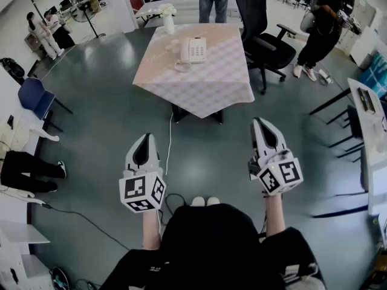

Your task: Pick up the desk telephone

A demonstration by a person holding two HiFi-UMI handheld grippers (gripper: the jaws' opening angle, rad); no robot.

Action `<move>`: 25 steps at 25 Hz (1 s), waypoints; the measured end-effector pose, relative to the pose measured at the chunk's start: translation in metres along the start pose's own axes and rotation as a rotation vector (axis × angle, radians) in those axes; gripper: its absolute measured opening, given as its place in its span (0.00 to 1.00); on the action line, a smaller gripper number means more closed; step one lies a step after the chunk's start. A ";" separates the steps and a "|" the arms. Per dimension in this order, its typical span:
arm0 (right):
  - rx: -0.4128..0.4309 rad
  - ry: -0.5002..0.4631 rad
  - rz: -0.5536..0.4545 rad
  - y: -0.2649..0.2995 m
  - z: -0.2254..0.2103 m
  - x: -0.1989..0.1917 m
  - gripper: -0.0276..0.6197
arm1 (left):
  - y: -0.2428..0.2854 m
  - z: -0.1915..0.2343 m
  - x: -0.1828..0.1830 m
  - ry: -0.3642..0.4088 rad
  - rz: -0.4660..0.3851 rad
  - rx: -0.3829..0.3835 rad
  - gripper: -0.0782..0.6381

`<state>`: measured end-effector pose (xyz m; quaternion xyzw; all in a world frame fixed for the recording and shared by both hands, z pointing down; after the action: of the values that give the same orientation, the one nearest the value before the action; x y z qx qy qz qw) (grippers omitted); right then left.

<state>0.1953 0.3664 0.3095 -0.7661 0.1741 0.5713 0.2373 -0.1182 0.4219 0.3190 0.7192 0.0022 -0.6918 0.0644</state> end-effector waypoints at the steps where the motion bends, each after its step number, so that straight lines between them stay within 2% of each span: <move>1: 0.000 -0.001 0.000 0.000 -0.001 0.000 0.03 | 0.000 -0.001 0.000 -0.001 0.000 0.000 0.11; 12: -0.006 0.010 0.001 -0.001 -0.018 0.002 0.03 | 0.007 -0.014 -0.001 -0.006 0.012 0.015 0.11; 25: 0.012 0.069 -0.007 0.017 -0.047 -0.008 0.03 | 0.027 -0.027 -0.016 -0.028 0.048 0.051 0.11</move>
<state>0.2211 0.3256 0.3256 -0.7846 0.1832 0.5425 0.2378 -0.0899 0.3995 0.3381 0.7109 -0.0336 -0.6997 0.0627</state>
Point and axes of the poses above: the fingertips, and each gripper's own axes: y forward along the fingers, z to its left, x out of its top, the point moved 3 cm from there along -y, backward along the fingers, and after that the axes turned 6 degrees about y, right-handed, at the moved point
